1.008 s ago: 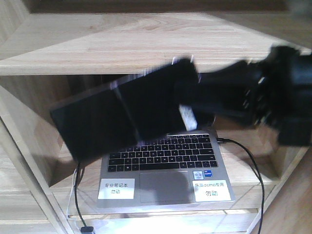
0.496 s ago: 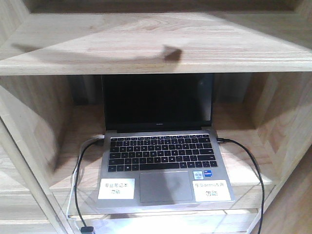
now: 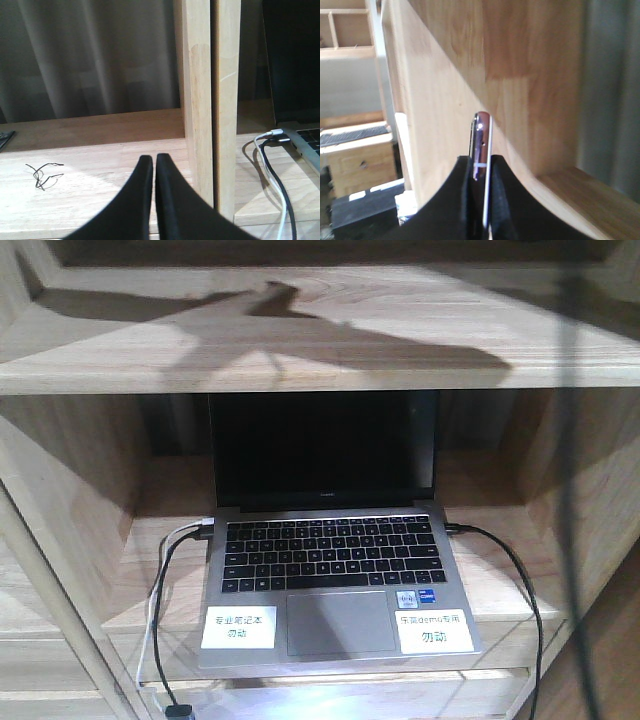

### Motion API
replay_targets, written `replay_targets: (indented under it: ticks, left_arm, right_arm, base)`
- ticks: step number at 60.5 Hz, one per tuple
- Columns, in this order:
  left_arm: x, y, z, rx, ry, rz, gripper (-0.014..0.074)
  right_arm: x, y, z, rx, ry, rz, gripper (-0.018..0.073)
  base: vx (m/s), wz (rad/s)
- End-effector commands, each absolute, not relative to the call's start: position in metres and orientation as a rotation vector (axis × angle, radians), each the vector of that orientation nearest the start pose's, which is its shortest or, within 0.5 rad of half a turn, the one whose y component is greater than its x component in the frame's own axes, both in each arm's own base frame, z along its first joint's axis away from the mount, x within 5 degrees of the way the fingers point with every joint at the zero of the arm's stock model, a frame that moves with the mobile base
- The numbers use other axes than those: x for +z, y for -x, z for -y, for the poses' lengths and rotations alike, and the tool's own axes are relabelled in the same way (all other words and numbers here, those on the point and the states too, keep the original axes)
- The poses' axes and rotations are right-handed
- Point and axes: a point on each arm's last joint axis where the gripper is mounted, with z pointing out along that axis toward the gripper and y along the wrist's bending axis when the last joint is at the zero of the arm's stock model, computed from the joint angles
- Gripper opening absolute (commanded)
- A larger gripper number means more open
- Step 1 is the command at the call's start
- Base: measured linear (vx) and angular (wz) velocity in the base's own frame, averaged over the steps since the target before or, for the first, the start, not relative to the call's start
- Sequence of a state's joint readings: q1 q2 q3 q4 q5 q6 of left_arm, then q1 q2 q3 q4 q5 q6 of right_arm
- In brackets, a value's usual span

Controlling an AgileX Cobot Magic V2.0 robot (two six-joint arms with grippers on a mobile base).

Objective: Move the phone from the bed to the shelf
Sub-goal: 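Raise the right gripper with the phone above the upper shelf, then lower the phone onto the upper shelf and open the right gripper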

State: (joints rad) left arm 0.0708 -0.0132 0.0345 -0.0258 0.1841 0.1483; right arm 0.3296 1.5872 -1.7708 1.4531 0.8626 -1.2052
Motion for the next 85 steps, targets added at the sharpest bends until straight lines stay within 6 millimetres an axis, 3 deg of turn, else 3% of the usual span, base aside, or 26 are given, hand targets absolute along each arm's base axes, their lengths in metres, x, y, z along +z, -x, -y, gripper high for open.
replay_targets:
  ticks: [1, 14, 26, 41, 56, 67, 85]
  left_arm:
    - [0.2, -0.055, -0.003, 0.135, -0.034, -1.583, 0.0001]
    - [0.2, -0.055, -0.003, 0.135, -0.034, -1.583, 0.0001]
    - [0.2, -0.055, -0.003, 0.135, -0.034, -1.583, 0.0001]
    - [0.2, -0.055, -0.003, 0.135, -0.034, -1.583, 0.0001]
    - [0.2, -0.055, -0.003, 0.135, -0.034, -1.583, 0.0001]
    - [0.2, -0.055, -0.003, 0.135, -0.034, -1.583, 0.0001]
    - [0.2, -0.055, -0.003, 0.135, -0.034, -1.583, 0.0001]
  right_arm:
    - [0.522, -0.297, -0.183, 1.041, 0.758, -1.251, -0.0002]
    - [0.497, -0.331, -0.213, 1.045, 0.728, -1.308, -0.0002]
    - [0.469, -0.357, -0.222, 1.047, 0.694, -1.384, -0.0002]
    - [0.447, -0.373, -0.228, 1.021, 0.701, -1.444, -0.0002]
    - [0.443, -0.379, -0.226, 0.952, 0.682, -1.462, 0.004]
    - [0.441, -0.38, -0.226, 0.919, 0.707, -1.47, 0.017]
    - [0.44, -0.381, -0.225, 0.891, 0.7, -1.488, 0.0564]
  base:
    - [0.0, 0.0]
    - [0.0, 0.0]
    - [0.0, 0.0]
    - [0.0, 0.0]
    - [0.0, 0.0]
    - [0.0, 0.0]
    - [0.0, 0.0]
